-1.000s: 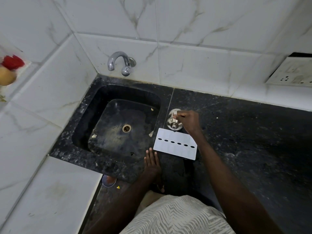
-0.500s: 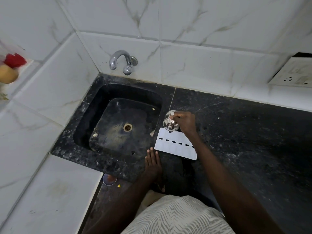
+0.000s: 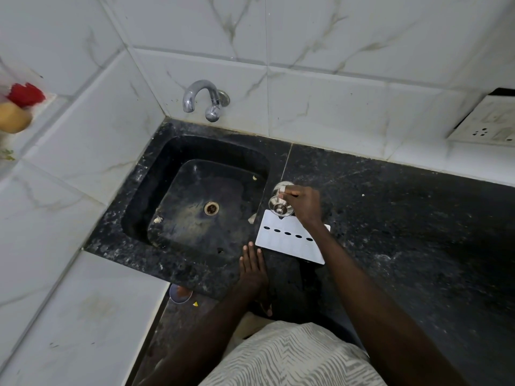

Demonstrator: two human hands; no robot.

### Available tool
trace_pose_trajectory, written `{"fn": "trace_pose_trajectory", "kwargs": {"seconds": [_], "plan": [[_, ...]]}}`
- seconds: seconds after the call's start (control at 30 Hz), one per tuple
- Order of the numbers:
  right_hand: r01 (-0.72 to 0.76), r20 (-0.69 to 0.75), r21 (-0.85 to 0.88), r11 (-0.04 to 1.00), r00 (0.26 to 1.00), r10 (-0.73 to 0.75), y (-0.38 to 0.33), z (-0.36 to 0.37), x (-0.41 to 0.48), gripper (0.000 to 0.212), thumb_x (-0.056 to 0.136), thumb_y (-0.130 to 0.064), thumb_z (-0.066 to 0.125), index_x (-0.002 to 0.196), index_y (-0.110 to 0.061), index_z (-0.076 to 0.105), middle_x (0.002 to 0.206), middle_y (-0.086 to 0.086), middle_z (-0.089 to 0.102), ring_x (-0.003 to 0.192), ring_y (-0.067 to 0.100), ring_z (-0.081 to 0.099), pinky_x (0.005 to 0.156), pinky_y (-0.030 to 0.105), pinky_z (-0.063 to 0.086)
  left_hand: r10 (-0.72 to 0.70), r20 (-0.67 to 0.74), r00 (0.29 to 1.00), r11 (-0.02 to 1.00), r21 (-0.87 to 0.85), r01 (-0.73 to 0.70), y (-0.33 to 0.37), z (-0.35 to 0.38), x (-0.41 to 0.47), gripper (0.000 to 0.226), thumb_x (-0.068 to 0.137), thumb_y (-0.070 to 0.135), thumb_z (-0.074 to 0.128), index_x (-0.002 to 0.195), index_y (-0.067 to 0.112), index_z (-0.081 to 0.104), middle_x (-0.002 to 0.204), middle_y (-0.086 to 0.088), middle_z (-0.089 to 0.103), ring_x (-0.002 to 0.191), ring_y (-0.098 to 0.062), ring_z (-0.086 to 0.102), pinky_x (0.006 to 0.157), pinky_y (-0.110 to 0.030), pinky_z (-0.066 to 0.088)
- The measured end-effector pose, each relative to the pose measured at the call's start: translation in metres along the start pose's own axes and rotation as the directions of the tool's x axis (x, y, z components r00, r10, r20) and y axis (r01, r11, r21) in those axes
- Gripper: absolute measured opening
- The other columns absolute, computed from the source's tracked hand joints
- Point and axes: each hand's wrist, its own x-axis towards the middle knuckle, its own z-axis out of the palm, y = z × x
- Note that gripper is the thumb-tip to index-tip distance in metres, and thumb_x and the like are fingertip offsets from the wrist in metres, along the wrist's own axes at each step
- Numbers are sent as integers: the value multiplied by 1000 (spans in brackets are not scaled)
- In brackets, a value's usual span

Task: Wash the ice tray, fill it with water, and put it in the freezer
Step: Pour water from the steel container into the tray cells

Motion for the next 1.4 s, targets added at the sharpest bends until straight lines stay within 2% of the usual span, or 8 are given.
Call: {"fn": "trace_pose_trajectory", "kwargs": {"seconds": [0.5, 0.63, 0.7, 0.87, 0.97, 1.03, 1.27, 1.4], "plan": [[-55, -29, 85, 995, 998, 58, -13, 4, 7, 21, 81, -15, 87, 101, -12, 83, 102, 4, 81, 91, 12, 75, 87, 33, 61, 21, -49, 999, 1000, 1, -21, -7, 11, 11, 159, 66, 56, 90, 145, -16, -29, 145, -40, -41, 138, -56, -38, 122, -62, -9], [-55, -37, 81, 995, 998, 58, -17, 9, 10, 20, 80, -19, 87, 100, -16, 84, 100, 1, 81, 90, 12, 75, 86, 36, 62, -210, -248, 946, 977, -91, 193, -24, 64, 65, 191, 16, 58, 99, 157, -10, -12, 165, -29, -13, 154, -45, -20, 113, -49, 33], [-47, -37, 70, 996, 998, 49, -20, 10, 10, 20, 81, -19, 87, 100, -16, 84, 100, 1, 81, 89, 12, 75, 85, 36, 62, -216, -293, 931, 974, -138, 182, -35, 96, 94, 194, 9, 56, 97, 159, -7, -8, 168, -25, -5, 158, -41, -11, 108, -45, 37], [-35, -18, 70, 997, 999, 36, -24, 15, 12, 22, 81, -16, 86, 102, -12, 83, 102, 5, 80, 91, 14, 76, 87, 33, 61, -99, -172, 980, 986, -148, 73, -21, 52, 52, 185, 18, 63, 97, 155, -16, 0, 162, -38, 1, 153, -50, -7, 110, -54, 36], [-31, -5, 64, 997, 999, 32, -26, 18, 11, 21, 82, -14, 85, 103, -11, 83, 103, 6, 80, 93, 13, 75, 88, 29, 59, -29, 31, 999, 993, -109, 32, 1, -5, -3, 148, 82, 50, 81, 137, -21, -36, 135, -41, -50, 131, -51, -40, 123, -66, 1], [-30, 5, 63, 998, 1000, 30, -25, 20, 11, 20, 83, -15, 85, 102, -11, 83, 103, 5, 80, 93, 12, 75, 88, 27, 59, -5, -6, 1000, 991, -133, 4, 2, -12, -11, 132, 94, 41, 71, 139, -18, -39, 130, -36, -56, 129, -48, -45, 123, -64, -9], [0, 25, 80, 997, 1000, -2, -29, 23, 9, 19, 80, -9, 85, 99, -11, 83, 101, 5, 81, 92, 12, 75, 89, 34, 60, 19, -117, 993, 996, -81, -29, -1, -4, -7, 142, 83, 48, 79, 142, -18, -32, 138, -35, -48, 135, -50, -37, 123, -65, -2], [-14, 30, 101, 995, 999, 11, -30, 22, 9, 20, 78, -8, 85, 98, -12, 83, 101, 4, 81, 93, 12, 76, 91, 36, 59, -4, -166, 986, 999, -52, -5, -3, 8, 4, 159, 50, 67, 90, 149, -24, 6, 147, -48, -23, 145, -64, 11, 116, -69, 28]]}}
